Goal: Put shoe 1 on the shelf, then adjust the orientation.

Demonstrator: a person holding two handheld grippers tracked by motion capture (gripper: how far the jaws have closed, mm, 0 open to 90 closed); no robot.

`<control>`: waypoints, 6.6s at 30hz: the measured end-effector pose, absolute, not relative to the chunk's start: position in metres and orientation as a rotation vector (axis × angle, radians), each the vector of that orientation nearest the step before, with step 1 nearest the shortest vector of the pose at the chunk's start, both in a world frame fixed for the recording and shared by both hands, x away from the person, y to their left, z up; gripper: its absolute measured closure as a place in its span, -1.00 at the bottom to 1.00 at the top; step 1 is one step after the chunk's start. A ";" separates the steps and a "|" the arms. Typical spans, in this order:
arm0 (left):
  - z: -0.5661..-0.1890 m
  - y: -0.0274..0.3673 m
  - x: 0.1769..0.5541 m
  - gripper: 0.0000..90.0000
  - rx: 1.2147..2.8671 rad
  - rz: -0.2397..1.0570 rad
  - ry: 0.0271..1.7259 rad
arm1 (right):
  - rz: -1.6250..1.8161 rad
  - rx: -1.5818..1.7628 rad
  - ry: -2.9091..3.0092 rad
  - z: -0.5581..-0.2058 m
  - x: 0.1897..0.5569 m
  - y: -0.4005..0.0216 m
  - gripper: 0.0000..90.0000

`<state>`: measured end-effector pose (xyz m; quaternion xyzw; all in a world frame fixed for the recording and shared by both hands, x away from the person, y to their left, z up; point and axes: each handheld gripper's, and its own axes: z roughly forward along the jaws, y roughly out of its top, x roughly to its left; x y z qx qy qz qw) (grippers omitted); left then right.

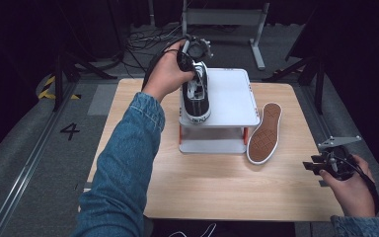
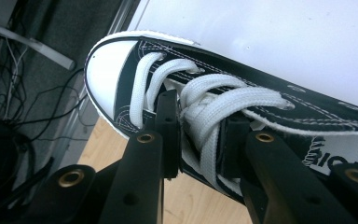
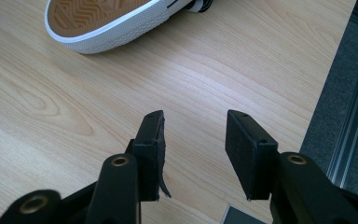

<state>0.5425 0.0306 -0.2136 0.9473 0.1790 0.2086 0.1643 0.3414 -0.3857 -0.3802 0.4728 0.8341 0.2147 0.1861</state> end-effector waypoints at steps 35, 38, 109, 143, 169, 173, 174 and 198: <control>-0.214 0.019 0.550 -0.39 2.601 0.477 0.648 | 0.639 1.319 2.351 -0.378 0.347 -0.384 0.27; -0.205 0.031 0.536 -0.42 2.576 0.496 0.701 | 0.646 1.311 2.358 -0.378 0.350 -0.381 0.27; -0.336 0.182 0.414 -0.41 2.336 0.338 1.145 | 0.674 1.272 2.427 -0.368 0.460 -0.317 1.00; -0.342 0.172 0.415 -0.41 2.372 0.321 1.116 | 0.530 1.590 2.315 -0.416 0.458 -0.377 0.83; -0.344 0.169 0.416 -0.41 2.385 0.310 1.105 | 0.617 1.537 2.273 -0.372 0.440 -0.378 0.78; -0.345 0.167 0.417 -0.41 2.389 0.306 1.109 | 0.538 1.609 2.246 -0.377 0.430 -0.396 0.79; -0.345 0.167 0.417 -0.41 2.390 0.304 1.104 | 0.514 1.615 2.243 -0.379 0.429 -0.398 0.79; -0.345 0.176 0.412 -0.41 2.372 0.297 1.124 | 0.460 1.694 2.247 -0.383 0.492 -0.387 0.12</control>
